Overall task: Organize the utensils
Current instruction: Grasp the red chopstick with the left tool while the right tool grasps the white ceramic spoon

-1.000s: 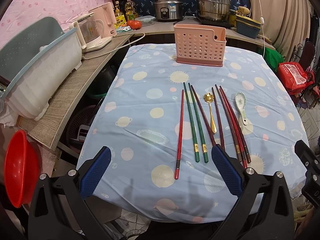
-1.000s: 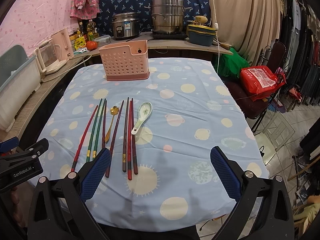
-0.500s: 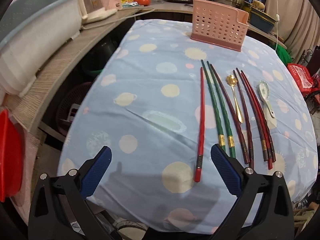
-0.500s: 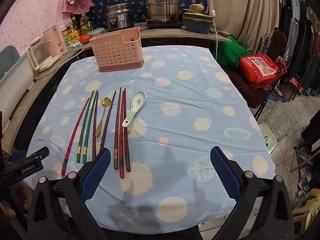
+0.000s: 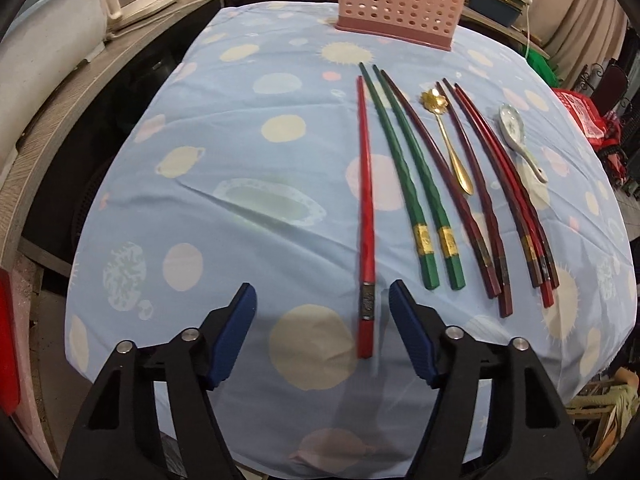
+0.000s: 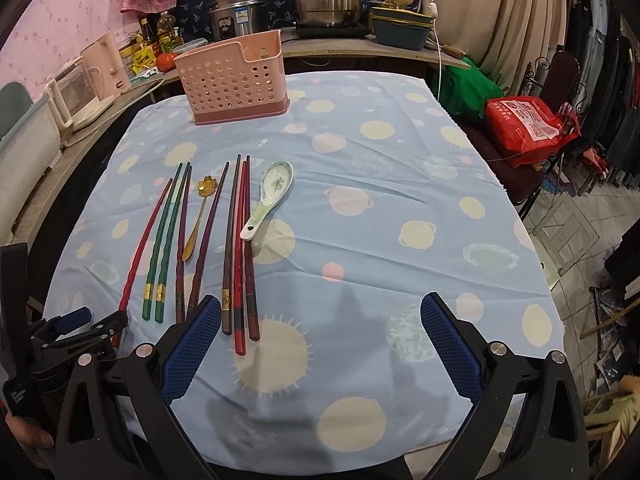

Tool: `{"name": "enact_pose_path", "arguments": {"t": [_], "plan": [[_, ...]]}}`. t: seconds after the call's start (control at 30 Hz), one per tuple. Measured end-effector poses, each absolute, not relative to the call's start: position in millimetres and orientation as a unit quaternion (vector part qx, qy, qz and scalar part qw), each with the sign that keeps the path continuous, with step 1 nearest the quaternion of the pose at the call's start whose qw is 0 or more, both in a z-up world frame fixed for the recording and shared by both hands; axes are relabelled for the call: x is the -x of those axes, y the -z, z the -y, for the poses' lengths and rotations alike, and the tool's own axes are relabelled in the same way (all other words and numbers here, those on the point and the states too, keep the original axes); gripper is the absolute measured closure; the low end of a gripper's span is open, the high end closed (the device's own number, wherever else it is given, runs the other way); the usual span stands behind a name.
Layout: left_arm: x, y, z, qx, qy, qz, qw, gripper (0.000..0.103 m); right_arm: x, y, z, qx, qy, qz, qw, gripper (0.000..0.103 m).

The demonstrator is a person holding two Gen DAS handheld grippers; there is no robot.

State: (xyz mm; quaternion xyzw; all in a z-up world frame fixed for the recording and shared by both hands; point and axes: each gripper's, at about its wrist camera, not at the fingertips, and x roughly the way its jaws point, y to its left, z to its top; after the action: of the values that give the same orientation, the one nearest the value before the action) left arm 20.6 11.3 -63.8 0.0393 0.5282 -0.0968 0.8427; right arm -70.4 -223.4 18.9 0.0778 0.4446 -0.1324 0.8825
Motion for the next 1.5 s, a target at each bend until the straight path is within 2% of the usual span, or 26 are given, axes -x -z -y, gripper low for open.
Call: {"name": "enact_pose_path", "arguments": {"t": [0.1, 0.2, 0.27, 0.3, 0.43, 0.5, 0.6, 0.67, 0.77, 0.87, 1.0, 1.17, 1.5], "plan": [[-20.2, 67.0, -9.9, -0.042, 0.098, -0.531, 0.841, 0.049, 69.6, -18.3, 222.1, -0.077, 0.129, -0.446, 0.882, 0.007], [-17.0, 65.0, -9.1, -0.044, 0.107, -0.529, 0.841, 0.064, 68.4, -17.9, 223.2, -0.078, 0.129, -0.447, 0.882, 0.007], [-16.4, 63.4, -8.7, -0.039, 0.118, -0.529, 0.839, 0.09, 67.4, -17.3, 223.6, -0.079, 0.128, -0.447, 0.882, 0.007], [-16.9, 62.9, -8.6, -0.035, 0.124, -0.531, 0.838, 0.095, 66.1, -16.9, 224.9, -0.079, 0.127, -0.448, 0.881, 0.007], [-19.8, 57.4, -8.4, -0.027, 0.131, -0.528, 0.838, 0.096, 55.7, -13.5, 231.2, -0.098, 0.114, -0.451, 0.88, 0.008], [-23.9, 53.0, -10.3, -0.022, 0.131, -0.525, 0.841, 0.096, 45.9, -12.3, 234.4, -0.109, 0.109, -0.45, 0.88, 0.012], [-32.6, 43.6, -12.1, -0.017, 0.126, -0.517, 0.847, 0.096, 26.9, -9.6, 238.4, -0.123, 0.098, -0.45, 0.879, 0.024], [-38.8, 38.2, -12.1, -0.014, 0.125, -0.513, 0.849, 0.096, 11.7, -4.5, 240.8, -0.135, 0.087, -0.453, 0.877, 0.036], [-48.3, 35.3, -11.5, -0.014, 0.122, -0.511, 0.851, 0.096, -8.2, 5.0, 243.4, -0.15, 0.074, -0.465, 0.869, 0.049], [-59.0, 37.9, -9.9, -0.013, 0.119, -0.515, 0.849, 0.096, -25.1, 15.1, 242.9, -0.159, 0.064, -0.474, 0.863, 0.06], [-70.5, 45.0, -8.5, -0.014, 0.116, -0.523, 0.844, 0.096, -42.5, 25.0, 241.1, -0.169, 0.055, -0.481, 0.858, 0.067], [-80.0, 53.3, -8.7, -0.013, 0.114, -0.533, 0.839, 0.096, -58.5, 38.9, 240.9, -0.178, 0.047, -0.495, 0.849, 0.089], [-87.2, 61.7, -8.6, -0.011, 0.113, -0.541, 0.833, 0.096, -63.8, 46.1, 238.6, -0.181, 0.04, -0.498, 0.847, 0.089]]}}
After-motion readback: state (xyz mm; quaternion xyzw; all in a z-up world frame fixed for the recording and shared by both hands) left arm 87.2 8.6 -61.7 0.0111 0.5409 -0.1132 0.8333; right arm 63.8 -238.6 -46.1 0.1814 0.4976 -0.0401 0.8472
